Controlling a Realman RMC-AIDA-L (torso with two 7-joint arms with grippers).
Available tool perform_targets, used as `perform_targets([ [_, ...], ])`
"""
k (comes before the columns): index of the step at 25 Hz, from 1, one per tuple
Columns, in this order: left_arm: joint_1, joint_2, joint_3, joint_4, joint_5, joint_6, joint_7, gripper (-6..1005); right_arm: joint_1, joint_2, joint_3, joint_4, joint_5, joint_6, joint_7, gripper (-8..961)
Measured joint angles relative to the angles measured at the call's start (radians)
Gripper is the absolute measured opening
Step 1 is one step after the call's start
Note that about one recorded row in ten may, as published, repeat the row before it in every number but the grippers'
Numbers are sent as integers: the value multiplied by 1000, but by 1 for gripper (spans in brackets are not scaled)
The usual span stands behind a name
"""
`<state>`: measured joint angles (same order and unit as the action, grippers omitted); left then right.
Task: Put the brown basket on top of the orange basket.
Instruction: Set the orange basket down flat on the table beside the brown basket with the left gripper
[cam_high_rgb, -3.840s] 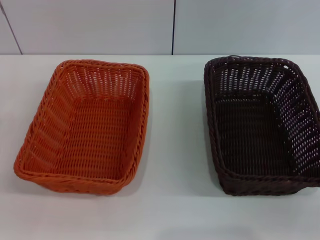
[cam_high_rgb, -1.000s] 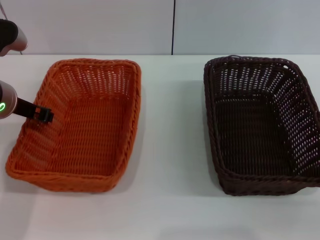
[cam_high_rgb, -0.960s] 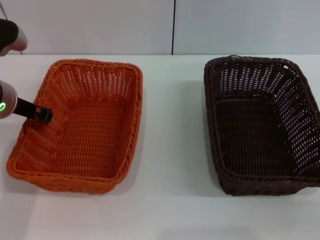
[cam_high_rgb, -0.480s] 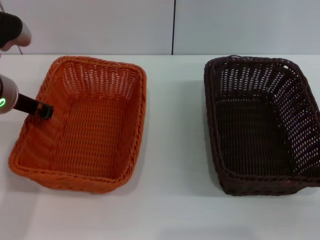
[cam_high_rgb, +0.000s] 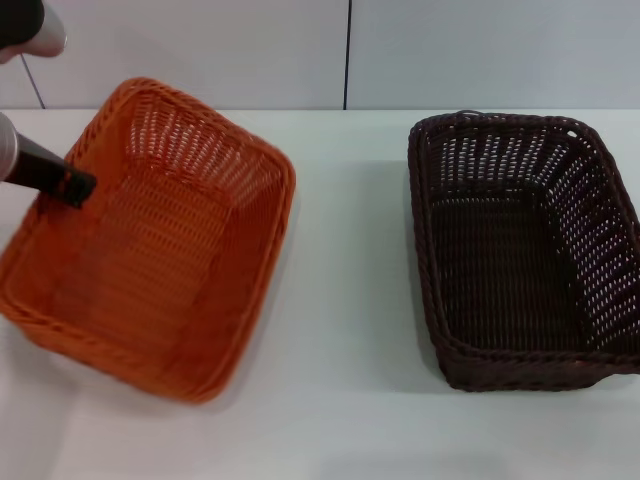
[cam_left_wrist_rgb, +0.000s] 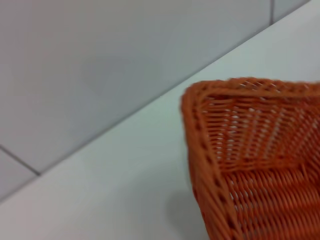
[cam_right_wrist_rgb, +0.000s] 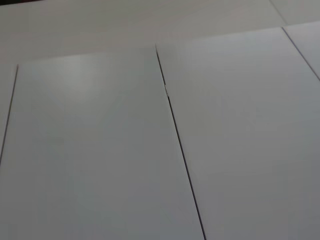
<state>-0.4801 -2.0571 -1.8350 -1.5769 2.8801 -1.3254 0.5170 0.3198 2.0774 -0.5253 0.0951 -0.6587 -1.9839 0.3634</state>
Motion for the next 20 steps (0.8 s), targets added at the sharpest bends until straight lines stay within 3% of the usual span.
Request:
perform_targets([
  [5,0,-1,-1,-103,-25,-62,111,195,-1,0,-5,-11,-1,-1,5,812],
  [12,-32,0,-56,-143,-226,-139,318,173,-1,0,-1,-14,-1,-1,5,812],
  [20,-83,0,-39,-177,-227,-200,379,169,-4,1,-3,-13,-1,-3,6,812],
])
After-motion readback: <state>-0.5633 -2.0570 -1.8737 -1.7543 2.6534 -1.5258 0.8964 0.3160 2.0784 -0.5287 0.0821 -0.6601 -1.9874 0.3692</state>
